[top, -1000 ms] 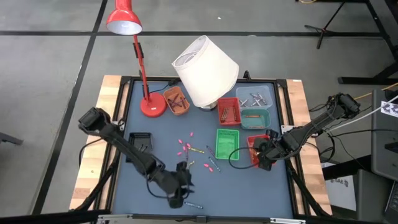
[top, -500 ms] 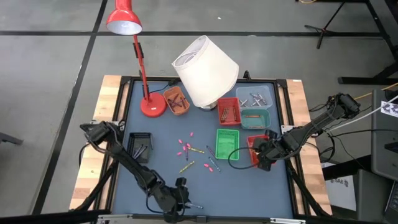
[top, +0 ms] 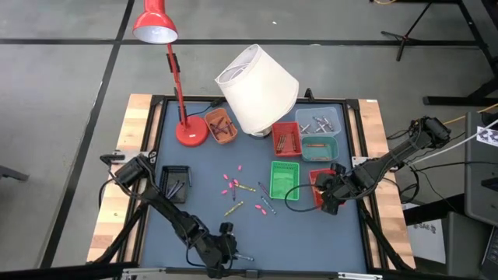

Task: Sort crayons
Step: Put the light blue crayon into the green bin

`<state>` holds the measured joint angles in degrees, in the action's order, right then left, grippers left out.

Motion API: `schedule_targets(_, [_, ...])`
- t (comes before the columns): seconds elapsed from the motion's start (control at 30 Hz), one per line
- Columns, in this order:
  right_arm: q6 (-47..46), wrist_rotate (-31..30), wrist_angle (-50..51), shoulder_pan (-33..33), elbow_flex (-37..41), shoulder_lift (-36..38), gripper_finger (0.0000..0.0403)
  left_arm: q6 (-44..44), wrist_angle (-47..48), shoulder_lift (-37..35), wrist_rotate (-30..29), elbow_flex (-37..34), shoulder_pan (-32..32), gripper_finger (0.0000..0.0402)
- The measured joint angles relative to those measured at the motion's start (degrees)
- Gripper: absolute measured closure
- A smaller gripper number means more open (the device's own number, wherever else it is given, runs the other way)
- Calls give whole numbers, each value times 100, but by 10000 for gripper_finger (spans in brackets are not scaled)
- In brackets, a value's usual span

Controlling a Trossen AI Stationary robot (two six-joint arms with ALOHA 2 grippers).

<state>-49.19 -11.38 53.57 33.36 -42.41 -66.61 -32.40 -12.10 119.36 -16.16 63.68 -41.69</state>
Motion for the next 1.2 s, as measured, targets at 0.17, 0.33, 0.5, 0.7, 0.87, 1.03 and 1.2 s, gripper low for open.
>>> schedule_targets(0.17, [0, 0, -8, 0, 0, 0, 262, 25, -17, 85, -55, 4, -4, 302])
schedule_targets(0.33, [0, 0, -10, 0, 0, 0, 262, 153, 3, 98, -222, 4, -11, 316])
schedule_targets(0.5, [0, -9, -17, 0, 0, 0, 262, 153, 33, 102, -281, 4, -6, 359])
schedule_targets(0.7, [0, -14, -180, 0, 0, 0, 262, 151, 42, 103, -302, 3, 0, 395])
schedule_targets(0.87, [0, -17, -353, 0, 0, 0, 262, 155, 117, 11, -257, -4, 12, 392])
schedule_targets(1.03, [0, -19, -428, 0, -2, 0, 262, 166, 244, -192, -245, -24, 117, 398])
schedule_targets(1.2, [0, -20, -447, 0, -2, -2, 262, 188, 266, -455, -272, -22, 306, 397])
